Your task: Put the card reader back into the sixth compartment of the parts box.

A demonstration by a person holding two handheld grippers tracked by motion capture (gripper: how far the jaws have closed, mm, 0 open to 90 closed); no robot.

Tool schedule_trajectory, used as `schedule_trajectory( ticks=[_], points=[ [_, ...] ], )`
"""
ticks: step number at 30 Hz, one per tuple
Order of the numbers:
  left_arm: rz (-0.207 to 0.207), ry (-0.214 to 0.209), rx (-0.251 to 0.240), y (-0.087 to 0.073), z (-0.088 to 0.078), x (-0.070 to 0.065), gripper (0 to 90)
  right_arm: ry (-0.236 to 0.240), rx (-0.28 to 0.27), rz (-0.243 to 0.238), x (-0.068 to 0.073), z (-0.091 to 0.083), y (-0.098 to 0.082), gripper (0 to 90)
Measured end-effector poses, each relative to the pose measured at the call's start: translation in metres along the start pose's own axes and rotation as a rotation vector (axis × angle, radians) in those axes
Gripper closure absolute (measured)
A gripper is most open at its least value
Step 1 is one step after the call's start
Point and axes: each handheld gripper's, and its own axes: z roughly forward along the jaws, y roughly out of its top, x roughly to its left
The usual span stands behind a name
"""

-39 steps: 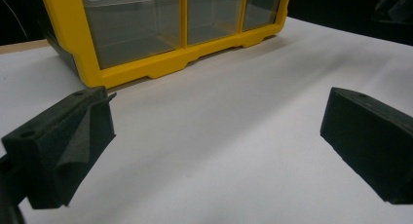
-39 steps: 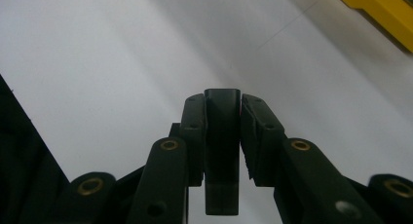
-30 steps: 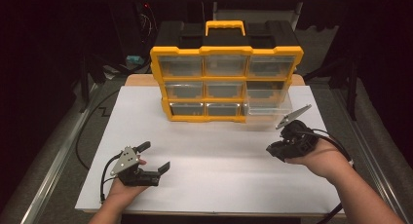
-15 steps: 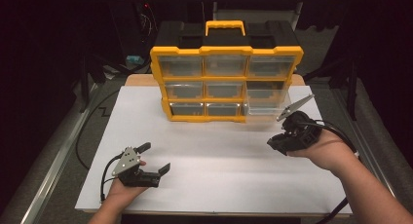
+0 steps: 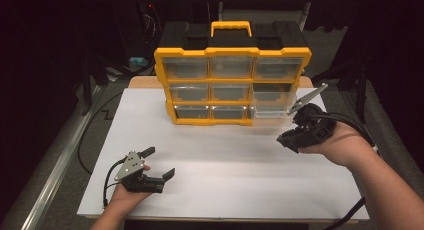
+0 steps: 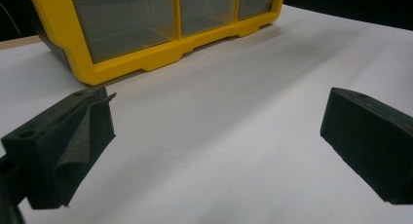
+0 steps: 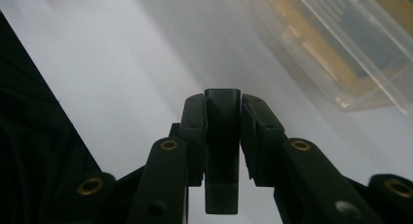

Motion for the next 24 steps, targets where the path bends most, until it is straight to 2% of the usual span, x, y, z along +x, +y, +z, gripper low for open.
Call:
schedule_trajectory(
  ticks=[11, 14, 24],
  points=[
    [-0.005, -0.011, 0.0, 0.0, 0.0, -0.001, 0.3, -0.009, 0.001, -0.007, -0.002, -0.016, 0.01, 74.0],
    [-0.005, -0.015, 0.004, 0.0, 0.0, -0.001, 0.3, 0.001, -0.014, 0.005, -0.004, -0.021, 0.012, 74.0],
    [-0.007, -0.015, 0.005, 0.0, -0.001, -0.001, 0.3, -0.021, -0.031, 0.019, -0.011, -0.035, 0.021, 74.0]
  ],
)
